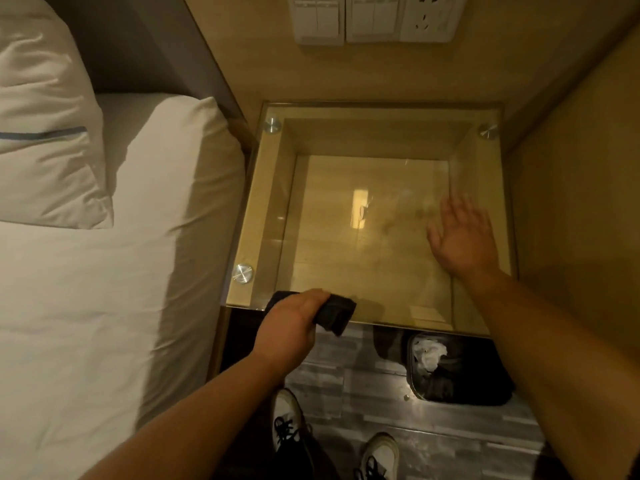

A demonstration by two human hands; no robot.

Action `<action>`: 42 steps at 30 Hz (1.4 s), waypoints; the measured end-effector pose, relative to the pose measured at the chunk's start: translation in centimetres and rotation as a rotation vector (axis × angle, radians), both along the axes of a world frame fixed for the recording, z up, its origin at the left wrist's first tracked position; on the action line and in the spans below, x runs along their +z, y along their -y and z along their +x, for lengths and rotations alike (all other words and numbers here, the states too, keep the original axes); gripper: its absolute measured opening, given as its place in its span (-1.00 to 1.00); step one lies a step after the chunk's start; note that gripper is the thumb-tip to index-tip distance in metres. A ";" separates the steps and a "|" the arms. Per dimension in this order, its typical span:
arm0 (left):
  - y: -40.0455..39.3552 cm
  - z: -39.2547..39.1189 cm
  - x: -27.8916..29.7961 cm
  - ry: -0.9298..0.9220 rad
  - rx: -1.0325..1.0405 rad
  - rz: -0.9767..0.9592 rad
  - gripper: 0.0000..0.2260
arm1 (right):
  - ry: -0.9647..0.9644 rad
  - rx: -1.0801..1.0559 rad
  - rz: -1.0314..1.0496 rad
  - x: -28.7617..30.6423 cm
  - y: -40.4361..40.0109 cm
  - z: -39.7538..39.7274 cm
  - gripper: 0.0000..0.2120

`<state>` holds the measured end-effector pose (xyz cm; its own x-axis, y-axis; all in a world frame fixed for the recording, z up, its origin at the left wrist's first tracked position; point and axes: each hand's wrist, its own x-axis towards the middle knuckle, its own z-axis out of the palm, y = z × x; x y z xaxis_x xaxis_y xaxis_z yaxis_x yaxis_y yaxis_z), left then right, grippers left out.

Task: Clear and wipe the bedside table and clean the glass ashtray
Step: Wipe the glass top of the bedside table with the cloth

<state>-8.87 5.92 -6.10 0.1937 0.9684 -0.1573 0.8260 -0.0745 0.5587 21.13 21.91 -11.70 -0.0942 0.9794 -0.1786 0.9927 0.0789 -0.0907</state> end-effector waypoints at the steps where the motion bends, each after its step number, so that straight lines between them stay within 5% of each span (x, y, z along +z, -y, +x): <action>1: -1.6 0.1 0.5 0.065 0.090 -0.053 -0.56 | 0.003 -0.004 0.001 0.0 0.0 0.0 -0.37; 8: -20.3 3.6 1.9 0.144 0.334 0.086 -0.63 | 0.047 -0.024 -0.029 -0.3 -0.2 0.0 -0.34; 13: -35.2 7.9 0.3 -0.036 0.065 0.135 -0.59 | 0.088 -0.034 -0.005 -1.0 -0.2 0.0 -0.37; 17: -39.7 11.0 -2.8 -0.278 -0.113 0.120 -0.53 | 0.069 -0.027 0.012 -1.2 -0.1 0.1 -0.38; 24: -35.7 10.8 -5.3 -0.313 -0.203 0.208 -0.46 | 0.062 -0.017 0.019 -1.0 -0.3 0.1 -0.38; 36: -6.1 9.0 -4.0 -0.197 -0.259 0.090 -0.44 | -0.003 0.012 0.013 0.3 0.1 0.0 -0.39; 42: -0.7 9.2 -4.1 -0.258 -0.212 0.049 -0.45 | -0.078 0.049 -0.016 0.6 0.5 1.0 -0.45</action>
